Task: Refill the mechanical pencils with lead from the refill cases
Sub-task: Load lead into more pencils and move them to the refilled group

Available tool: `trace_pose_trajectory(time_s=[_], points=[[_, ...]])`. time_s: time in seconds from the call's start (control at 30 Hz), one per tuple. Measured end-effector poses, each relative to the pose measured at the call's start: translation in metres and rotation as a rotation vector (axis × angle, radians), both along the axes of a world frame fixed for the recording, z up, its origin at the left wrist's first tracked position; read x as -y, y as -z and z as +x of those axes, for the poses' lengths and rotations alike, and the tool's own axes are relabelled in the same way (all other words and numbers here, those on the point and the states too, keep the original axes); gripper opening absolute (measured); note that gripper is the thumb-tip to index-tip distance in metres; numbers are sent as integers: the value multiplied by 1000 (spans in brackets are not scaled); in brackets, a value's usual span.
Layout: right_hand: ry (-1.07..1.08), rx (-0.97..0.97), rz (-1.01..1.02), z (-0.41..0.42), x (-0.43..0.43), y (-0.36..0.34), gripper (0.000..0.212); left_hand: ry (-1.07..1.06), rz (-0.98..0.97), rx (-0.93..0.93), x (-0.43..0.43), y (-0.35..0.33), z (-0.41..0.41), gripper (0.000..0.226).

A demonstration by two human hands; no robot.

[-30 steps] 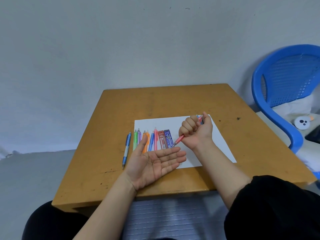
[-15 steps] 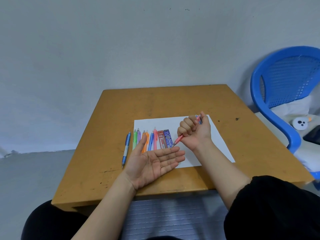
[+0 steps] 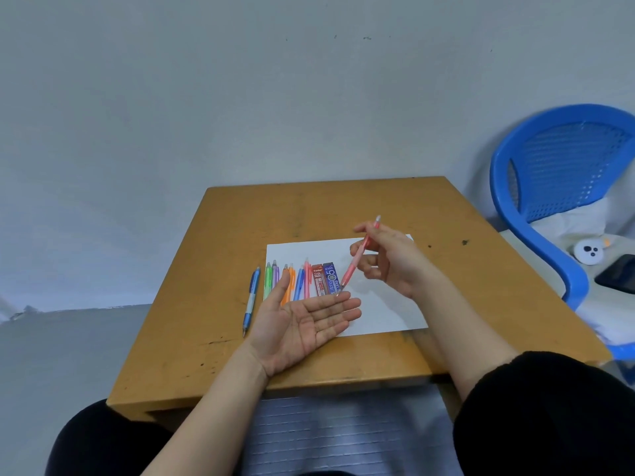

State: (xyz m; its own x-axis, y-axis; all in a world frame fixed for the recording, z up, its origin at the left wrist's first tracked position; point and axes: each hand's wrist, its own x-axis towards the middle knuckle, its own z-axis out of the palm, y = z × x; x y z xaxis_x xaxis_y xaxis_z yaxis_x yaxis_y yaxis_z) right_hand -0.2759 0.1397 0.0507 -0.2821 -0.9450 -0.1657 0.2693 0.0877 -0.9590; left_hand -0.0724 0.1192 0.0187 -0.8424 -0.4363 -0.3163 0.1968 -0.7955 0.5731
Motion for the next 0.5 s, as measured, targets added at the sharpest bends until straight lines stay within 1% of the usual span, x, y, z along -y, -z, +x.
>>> trace_pose_trajectory(time_s=[0.1, 0.17, 0.2, 0.23, 0.3, 0.37, 0.4, 0.43, 0.5], points=[[134, 85, 22, -12, 4, -8, 17, -47, -71, -18, 3, -5, 2, 87], [162, 69, 32, -20, 6, -13, 10, -102, -190, -5, 9, -9, 4, 81], [149, 45, 35, -23, 6, -15, 15, -134, -309, 50, 14, -12, 5, 76], [131, 14, 37, -24, 6, -16, 21, -163, -484, 152, 17, -15, 7, 69], [111, -85, 41, -25, 6, -19, 27, -217, -919, 426, 23, -19, 12, 46], [125, -261, 80, -25, 8, -17, 27, -273, -1289, 657, 34, -14, 19, 25], [134, -359, 104, -25, 10, -14, 28, -296, -1429, 762, 41, -8, 22, 23], [137, -446, 124, -24, 11, -11, 29, -322, -1525, 845, 47, -2, 26, 26], [129, -582, 172, -21, 14, -2, 30, -397, -1608, 938, 57, 12, 34, 29]])
